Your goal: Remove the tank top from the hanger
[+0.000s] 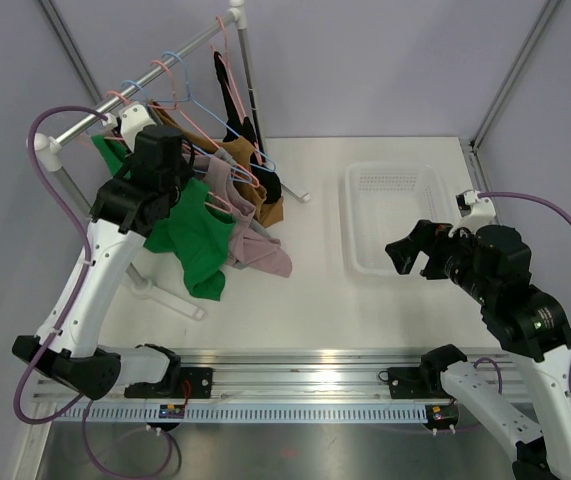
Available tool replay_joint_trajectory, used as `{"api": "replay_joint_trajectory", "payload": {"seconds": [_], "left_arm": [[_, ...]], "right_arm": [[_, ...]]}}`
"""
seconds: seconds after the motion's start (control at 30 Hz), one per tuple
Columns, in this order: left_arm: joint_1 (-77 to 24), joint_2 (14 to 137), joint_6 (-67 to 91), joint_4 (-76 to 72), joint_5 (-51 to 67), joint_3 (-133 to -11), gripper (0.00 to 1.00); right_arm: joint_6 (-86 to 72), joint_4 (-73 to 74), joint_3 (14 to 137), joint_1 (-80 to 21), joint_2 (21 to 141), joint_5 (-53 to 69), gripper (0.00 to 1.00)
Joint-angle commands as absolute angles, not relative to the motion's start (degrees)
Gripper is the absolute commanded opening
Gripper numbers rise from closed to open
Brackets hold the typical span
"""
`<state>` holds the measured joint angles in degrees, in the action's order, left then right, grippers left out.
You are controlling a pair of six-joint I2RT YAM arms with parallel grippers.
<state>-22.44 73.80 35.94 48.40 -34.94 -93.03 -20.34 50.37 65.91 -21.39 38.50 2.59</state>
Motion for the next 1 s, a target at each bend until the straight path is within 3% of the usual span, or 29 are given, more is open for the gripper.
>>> {"api": "replay_joint_trajectory", "payload": {"seconds": [0.0, 0.23, 0.67, 0.97], "left_arm": [[-23.02, 73.65, 36.56, 48.6, -41.56, -96.59, 0.29], [-24.26, 72.42, 36.91, 50.44, -44.82, -97.99, 0.0], [-26.63, 68.82, 40.6, 53.7, -48.69, -103.36, 0.0], [-30.85, 57.14, 43.59, 53.18, -36.58, -93.88, 0.0]], "right_arm": [[-19.69, 48.16, 66.09, -21.8, 38.76, 2.81, 1.0], [-19.6, 47.64, 65.92, -21.8, 39.81, 3.69, 1.0], [-19.86, 46.76, 65.48, -21.8, 40.78, 5.1, 0.99], [-19.34, 46.58, 66.44, -21.71, 40.87, 5.1, 0.99]]}}
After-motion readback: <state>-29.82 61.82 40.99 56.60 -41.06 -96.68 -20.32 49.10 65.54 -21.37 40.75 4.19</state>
